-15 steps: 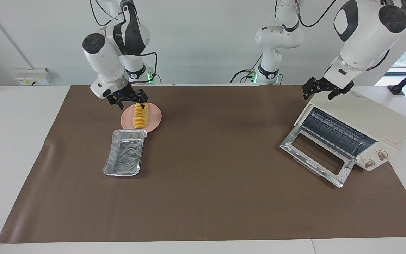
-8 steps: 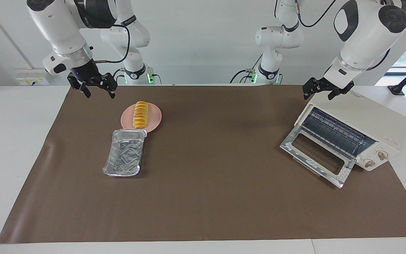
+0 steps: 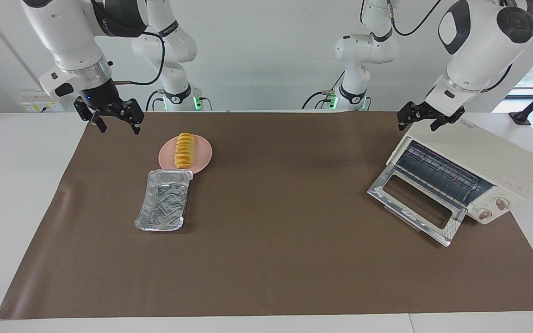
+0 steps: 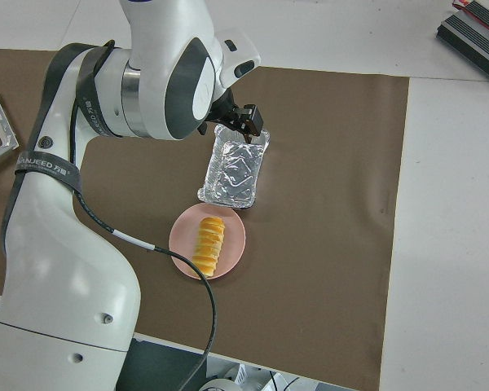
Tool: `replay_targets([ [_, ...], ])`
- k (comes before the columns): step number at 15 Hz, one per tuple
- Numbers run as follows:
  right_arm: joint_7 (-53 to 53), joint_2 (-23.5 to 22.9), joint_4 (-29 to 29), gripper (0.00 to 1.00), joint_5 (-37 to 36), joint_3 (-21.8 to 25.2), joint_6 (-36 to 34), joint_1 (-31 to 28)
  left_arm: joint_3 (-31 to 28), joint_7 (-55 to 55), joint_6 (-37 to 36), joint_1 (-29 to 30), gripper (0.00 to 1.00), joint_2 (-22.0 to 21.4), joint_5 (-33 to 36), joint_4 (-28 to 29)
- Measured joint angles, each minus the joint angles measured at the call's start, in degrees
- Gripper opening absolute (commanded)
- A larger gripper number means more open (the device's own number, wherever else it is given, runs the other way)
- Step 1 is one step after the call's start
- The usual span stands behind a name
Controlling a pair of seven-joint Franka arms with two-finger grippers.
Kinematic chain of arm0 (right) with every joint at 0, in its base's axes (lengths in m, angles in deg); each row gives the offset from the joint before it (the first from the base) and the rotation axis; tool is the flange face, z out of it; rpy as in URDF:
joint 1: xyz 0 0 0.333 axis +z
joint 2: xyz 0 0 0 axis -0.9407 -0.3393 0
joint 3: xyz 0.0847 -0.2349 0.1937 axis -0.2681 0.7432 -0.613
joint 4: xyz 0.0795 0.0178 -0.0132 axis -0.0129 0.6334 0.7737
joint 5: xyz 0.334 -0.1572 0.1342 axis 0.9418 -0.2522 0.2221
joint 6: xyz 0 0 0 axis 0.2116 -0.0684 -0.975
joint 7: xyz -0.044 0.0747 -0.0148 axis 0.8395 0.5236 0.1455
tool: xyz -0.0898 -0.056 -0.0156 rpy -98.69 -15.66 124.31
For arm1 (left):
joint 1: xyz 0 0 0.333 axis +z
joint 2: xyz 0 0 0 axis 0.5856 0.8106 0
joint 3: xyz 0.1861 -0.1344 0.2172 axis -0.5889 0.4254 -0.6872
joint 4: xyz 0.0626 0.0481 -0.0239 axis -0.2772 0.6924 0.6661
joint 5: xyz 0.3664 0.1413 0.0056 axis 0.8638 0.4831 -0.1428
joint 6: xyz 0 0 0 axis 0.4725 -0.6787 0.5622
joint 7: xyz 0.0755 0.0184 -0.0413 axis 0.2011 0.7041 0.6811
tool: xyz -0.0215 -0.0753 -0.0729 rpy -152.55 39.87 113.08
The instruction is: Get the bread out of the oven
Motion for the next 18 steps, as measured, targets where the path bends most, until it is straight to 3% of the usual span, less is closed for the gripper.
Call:
replay_targets([
  [18,0.00,-0.84,-1.04,1.00,-0.06,0.24,-3.85,-0.55,0.00,0.00,0.00,0.00,1.00,0.00,0.00,0.00],
])
